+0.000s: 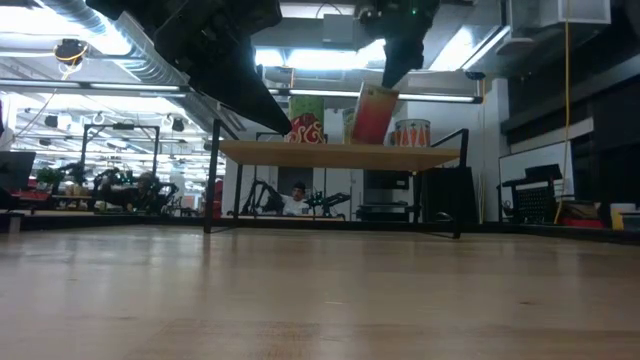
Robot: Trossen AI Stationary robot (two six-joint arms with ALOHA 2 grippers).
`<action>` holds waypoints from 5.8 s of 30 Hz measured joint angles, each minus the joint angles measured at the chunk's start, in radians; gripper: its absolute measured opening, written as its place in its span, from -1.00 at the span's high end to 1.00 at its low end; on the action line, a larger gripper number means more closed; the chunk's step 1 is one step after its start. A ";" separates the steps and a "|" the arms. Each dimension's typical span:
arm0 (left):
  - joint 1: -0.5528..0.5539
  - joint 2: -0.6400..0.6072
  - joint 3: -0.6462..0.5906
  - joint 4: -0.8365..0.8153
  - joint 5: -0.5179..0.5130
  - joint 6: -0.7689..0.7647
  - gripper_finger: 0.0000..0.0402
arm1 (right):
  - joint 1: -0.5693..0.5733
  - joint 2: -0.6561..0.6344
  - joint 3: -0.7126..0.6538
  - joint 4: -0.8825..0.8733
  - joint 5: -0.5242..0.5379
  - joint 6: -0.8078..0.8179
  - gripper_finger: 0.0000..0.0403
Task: Pick and place cans onto a shelf
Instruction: Put the canned pineapples on the shelf, then put the canned peaches on the shelf
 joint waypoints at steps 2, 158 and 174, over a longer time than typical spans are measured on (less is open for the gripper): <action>0.000 0.000 0.000 0.000 0.000 0.000 0.52 | -0.019 0.007 0.000 0.000 -0.028 0.000 0.97; 0.000 0.000 0.000 0.000 0.000 -0.008 0.52 | 1.076 -0.311 -0.915 0.206 -0.124 0.765 0.96; 0.000 0.000 0.000 0.000 0.000 0.000 0.52 | 0.948 -0.308 -0.911 0.329 -0.116 0.569 0.98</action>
